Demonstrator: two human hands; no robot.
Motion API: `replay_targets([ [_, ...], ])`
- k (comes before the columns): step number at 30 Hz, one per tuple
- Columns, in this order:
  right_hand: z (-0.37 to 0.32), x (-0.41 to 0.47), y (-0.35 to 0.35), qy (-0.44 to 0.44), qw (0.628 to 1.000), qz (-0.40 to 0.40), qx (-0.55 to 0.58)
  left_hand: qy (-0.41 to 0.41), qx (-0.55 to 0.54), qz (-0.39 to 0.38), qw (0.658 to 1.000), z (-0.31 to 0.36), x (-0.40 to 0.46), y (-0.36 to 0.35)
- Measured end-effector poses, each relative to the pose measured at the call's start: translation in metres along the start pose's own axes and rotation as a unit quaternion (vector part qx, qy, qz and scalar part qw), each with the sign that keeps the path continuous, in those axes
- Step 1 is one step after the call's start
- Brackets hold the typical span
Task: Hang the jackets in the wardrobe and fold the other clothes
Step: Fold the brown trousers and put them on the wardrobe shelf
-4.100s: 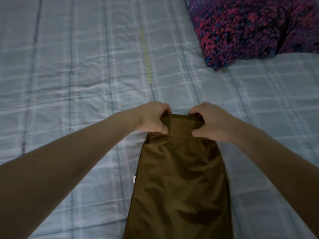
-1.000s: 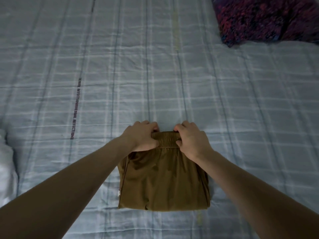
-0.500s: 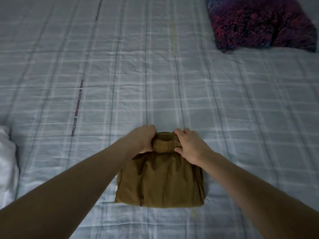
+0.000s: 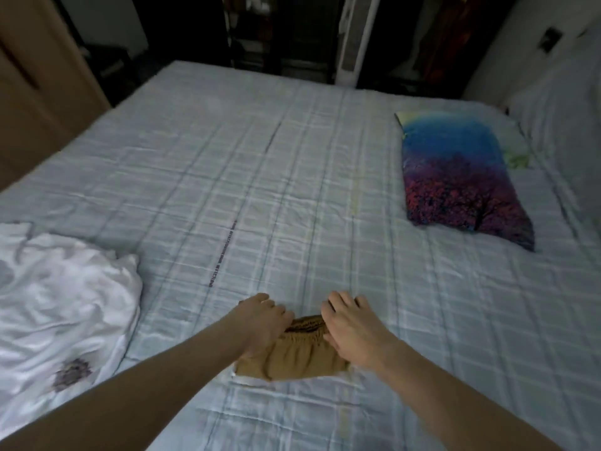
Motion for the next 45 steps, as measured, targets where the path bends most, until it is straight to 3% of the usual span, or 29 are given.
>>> replay_targets([
  [3, -0.023, -0.006, 0.079, 0.058, 0.994, 0.088, -0.041, 0.059, -0.036, 0.022, 0.997, -0.047, -0.065, 0.045],
  [7, -0.071, -0.003, 0.176, 0.120, 0.982, 0.137, -0.042, 0.113, 0.012, 0.090, 0.989, -0.097, -0.169, 0.095],
  [10, -0.114, 0.001, 0.246, 0.173, 0.962, 0.199, -0.073, 0.145, 0.047, 0.215, 0.965, -0.116, -0.262, 0.123],
  [17, -0.290, 0.001, 0.369, 0.274, 0.899, 0.304, -0.152, 0.304, 0.042, 0.274, 0.912, -0.136, -0.482, 0.088],
  [25, -0.539, -0.044, 0.414, 0.439, 0.797, 0.382, -0.163, 0.443, 0.062, 0.219, 0.867, -0.085, -0.721, -0.014],
  [31, -0.695, -0.078, 0.418, 0.551, 0.768, 0.313, -0.088, 0.569, 0.039, 0.149, 0.808, -0.023, -0.864, -0.075],
  [35, -0.772, -0.098, 0.431, 0.623, 0.741, 0.251, -0.028, 0.634, 0.027, 0.128, 0.762, 0.006, -0.935, -0.100],
  [40, -0.849, -0.096, 0.449, 0.660, 0.709, 0.247, -0.041, 0.685, -0.021, 0.096, 0.722, 0.009, -0.989, -0.132],
  [45, -0.905, -0.065, 0.467, 0.683, 0.684, 0.254, -0.044, 0.704, -0.027, 0.086, 0.705, -0.026, -1.028, -0.160],
])
Point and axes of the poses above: each hand's wrist, its own x-axis towards the middle knuckle, its own y-axis out of the back of the hand, z = x × y, the point moved 7 cm from there along x, towards the middle knuckle, and after that the axes turned 8 degrees about -z, right-handed, at the moved point
